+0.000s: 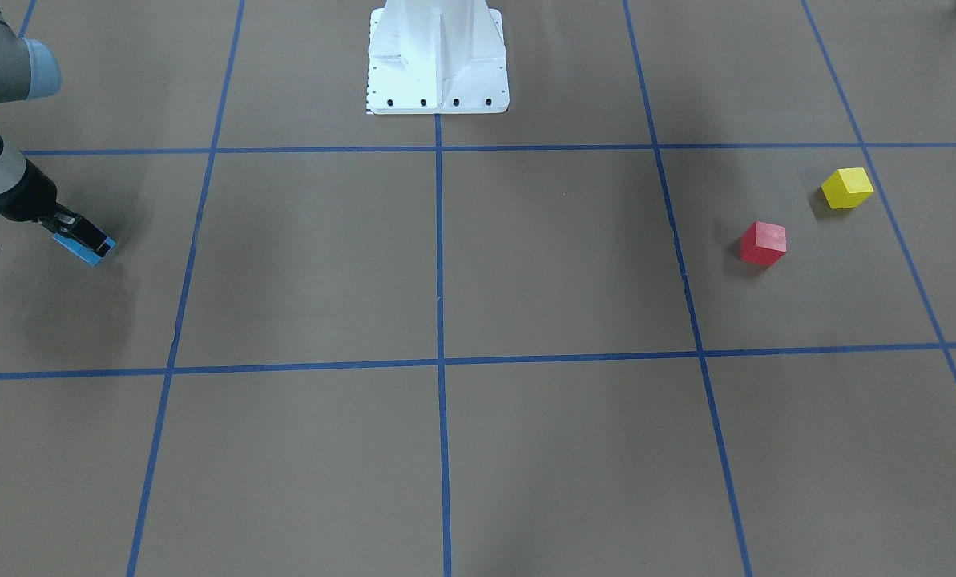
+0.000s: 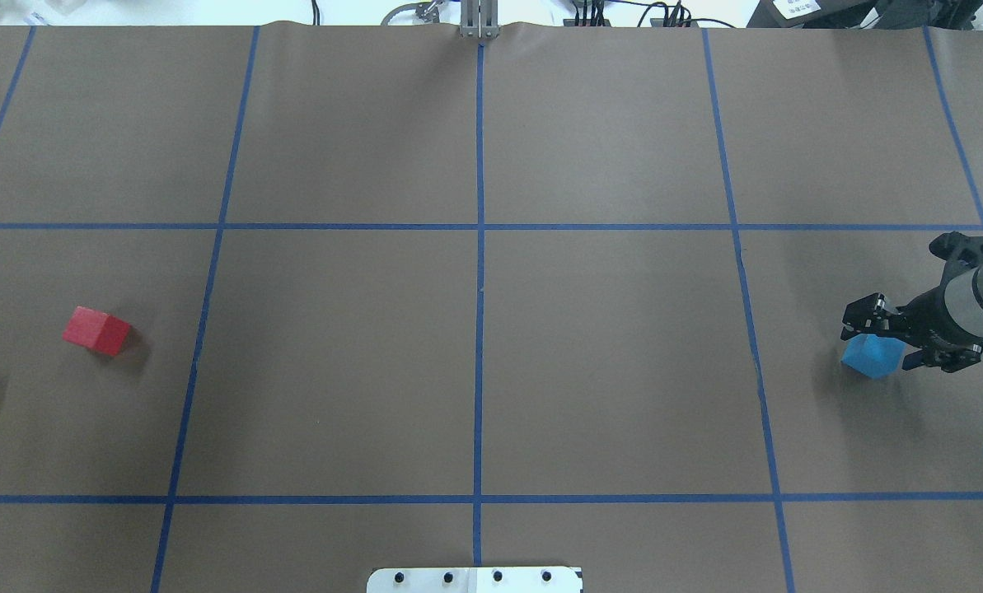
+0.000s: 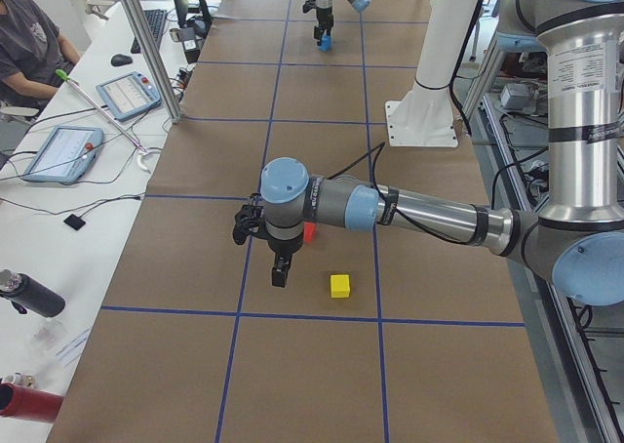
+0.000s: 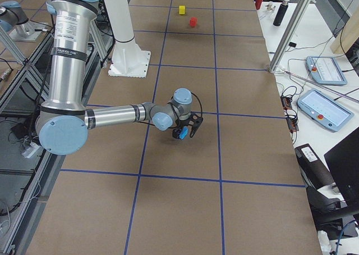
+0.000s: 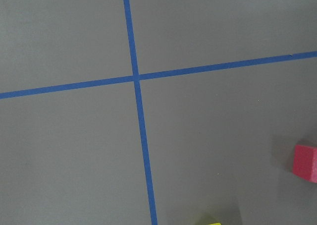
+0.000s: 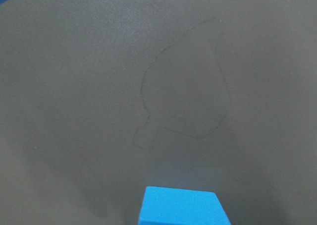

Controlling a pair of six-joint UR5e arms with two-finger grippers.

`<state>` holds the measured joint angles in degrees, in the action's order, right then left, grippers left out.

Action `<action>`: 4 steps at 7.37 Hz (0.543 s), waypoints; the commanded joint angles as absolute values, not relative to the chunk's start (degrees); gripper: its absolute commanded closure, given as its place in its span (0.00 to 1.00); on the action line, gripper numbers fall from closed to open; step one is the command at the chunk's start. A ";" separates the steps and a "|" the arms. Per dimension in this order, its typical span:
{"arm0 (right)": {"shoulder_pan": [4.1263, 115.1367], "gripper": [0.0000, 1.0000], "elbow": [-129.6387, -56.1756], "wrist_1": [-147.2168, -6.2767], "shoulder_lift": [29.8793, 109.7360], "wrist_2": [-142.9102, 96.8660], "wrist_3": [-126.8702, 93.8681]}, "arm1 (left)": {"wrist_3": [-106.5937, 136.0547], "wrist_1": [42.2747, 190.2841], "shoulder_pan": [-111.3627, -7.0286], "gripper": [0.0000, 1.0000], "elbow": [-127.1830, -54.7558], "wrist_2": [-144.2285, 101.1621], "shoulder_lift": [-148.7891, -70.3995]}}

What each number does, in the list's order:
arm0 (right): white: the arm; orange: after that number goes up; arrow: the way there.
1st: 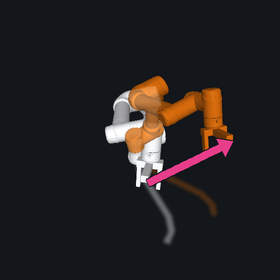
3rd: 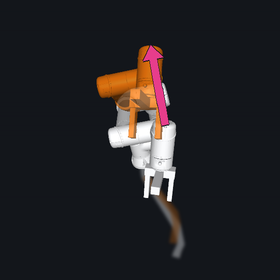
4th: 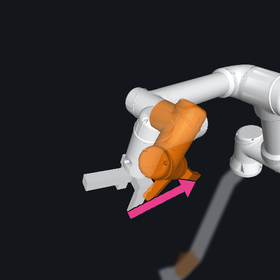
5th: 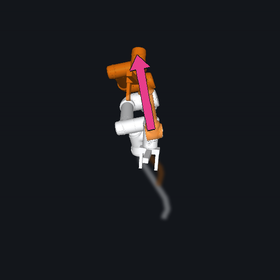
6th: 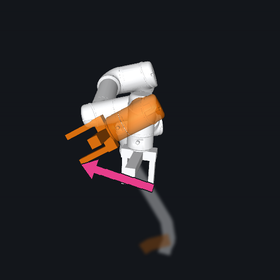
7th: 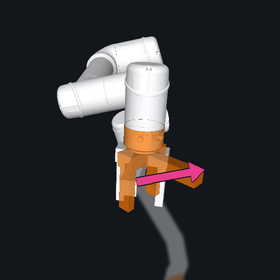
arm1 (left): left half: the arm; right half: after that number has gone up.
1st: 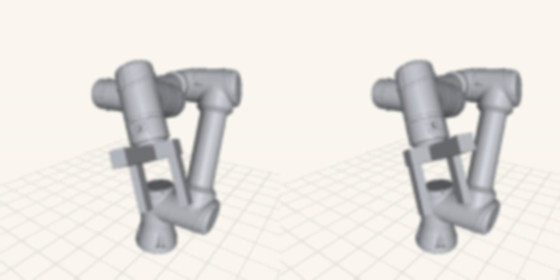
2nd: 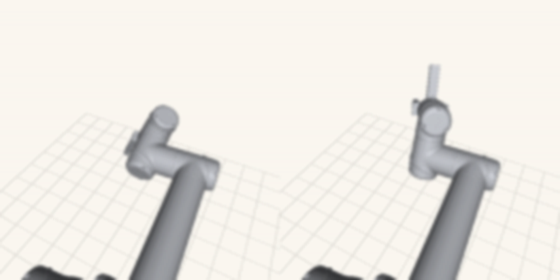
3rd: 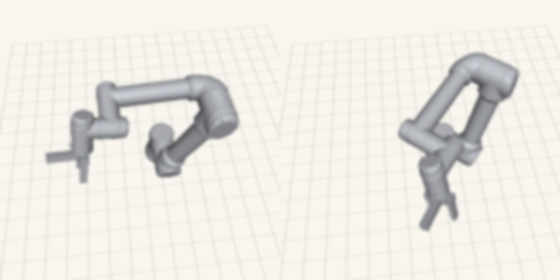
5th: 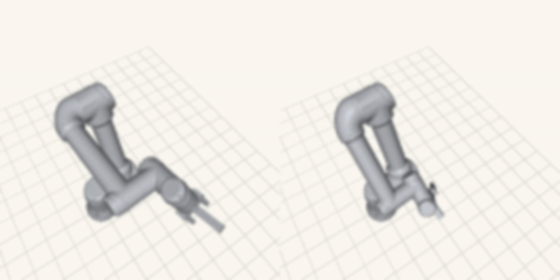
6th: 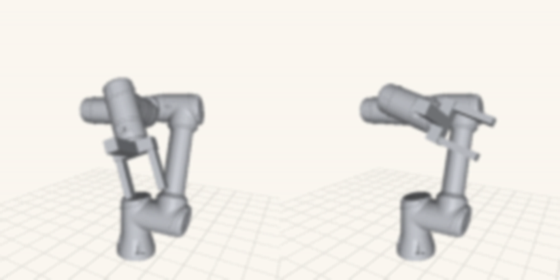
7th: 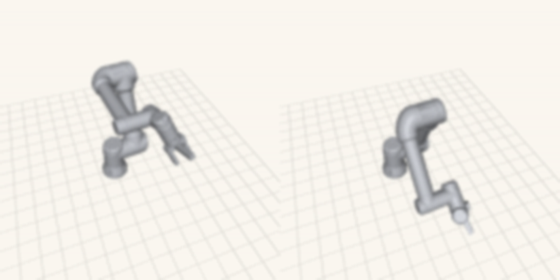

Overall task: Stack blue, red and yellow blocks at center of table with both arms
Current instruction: 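Lower the right gripper onto the blue cube and close on it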

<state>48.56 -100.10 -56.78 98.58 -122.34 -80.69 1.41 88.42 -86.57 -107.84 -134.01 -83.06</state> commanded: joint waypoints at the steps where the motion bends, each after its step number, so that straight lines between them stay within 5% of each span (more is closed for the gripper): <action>1: 48.69 0.92 -100.11 -56.69 98.79 -122.43 -80.60 | 1.41 88.42 -86.57 0.00 -107.84 -133.95 -83.06; 2: 48.69 1.00 -100.46 -56.52 99.05 -122.61 -80.42 | 1.41 88.42 -86.57 0.00 -107.93 -133.95 -83.14; 4: 48.95 1.00 -103.87 -57.30 98.70 -123.66 -80.51 | 1.49 88.42 -86.57 0.00 -108.02 -133.95 -83.14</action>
